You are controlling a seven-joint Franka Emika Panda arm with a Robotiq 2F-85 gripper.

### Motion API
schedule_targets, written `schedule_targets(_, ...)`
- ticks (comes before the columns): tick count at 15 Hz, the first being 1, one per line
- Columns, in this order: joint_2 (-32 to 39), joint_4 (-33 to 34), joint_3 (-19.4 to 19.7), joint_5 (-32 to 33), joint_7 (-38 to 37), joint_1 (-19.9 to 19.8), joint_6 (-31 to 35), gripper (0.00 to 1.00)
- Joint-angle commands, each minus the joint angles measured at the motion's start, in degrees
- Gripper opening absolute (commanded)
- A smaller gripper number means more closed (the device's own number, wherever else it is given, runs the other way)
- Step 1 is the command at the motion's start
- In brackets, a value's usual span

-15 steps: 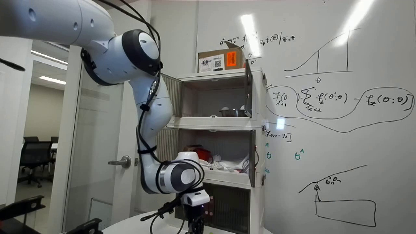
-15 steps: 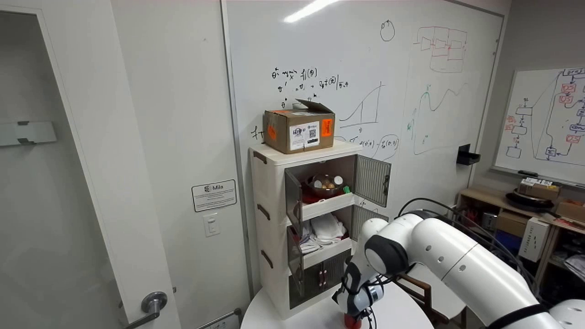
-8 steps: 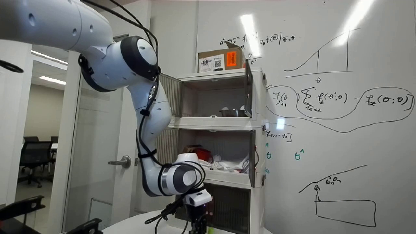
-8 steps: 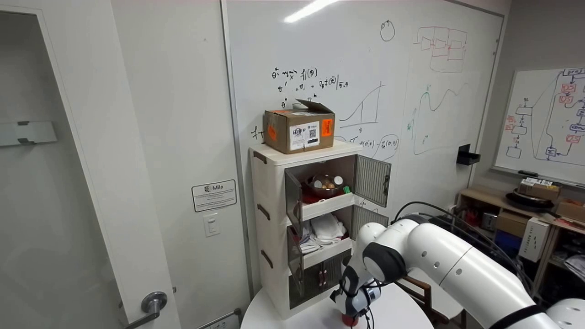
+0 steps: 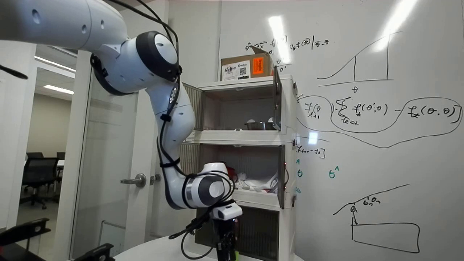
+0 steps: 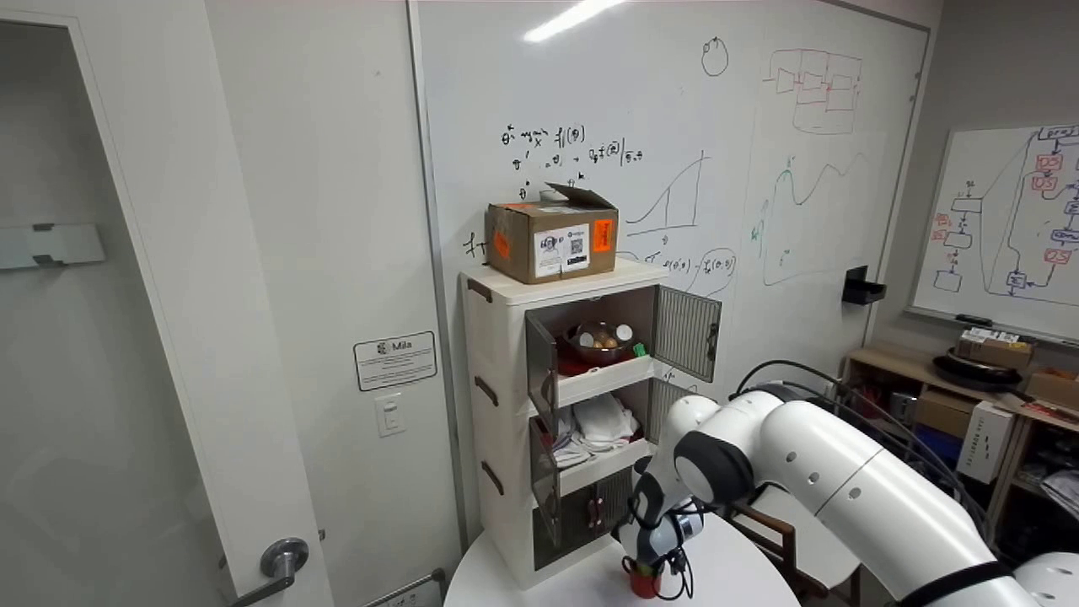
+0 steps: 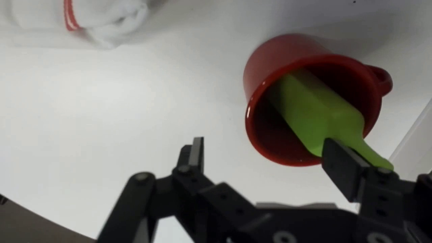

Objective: Move the red cup to the table

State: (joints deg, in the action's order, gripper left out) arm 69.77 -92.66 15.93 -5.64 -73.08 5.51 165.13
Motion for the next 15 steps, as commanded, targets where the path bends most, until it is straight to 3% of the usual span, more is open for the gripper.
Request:
schedule_targets(1, -10.5, -7.6, -1.1, 0.9, 9.9, -2.5, -8.2, 1.00)
schedule_targets(5, -20.5, -14.1, -0.2, 3.5, 21.7, -3.3, -16.9, 1.00)
schedule_targets(8, -28.9, -20.2, -0.6, 5.5, 30.0, -3.1, -19.6, 1.00)
schedule_targets(15, -49.9, -35.6, -5.8, 4.5, 49.6, -4.8, -22.4, 1.00)
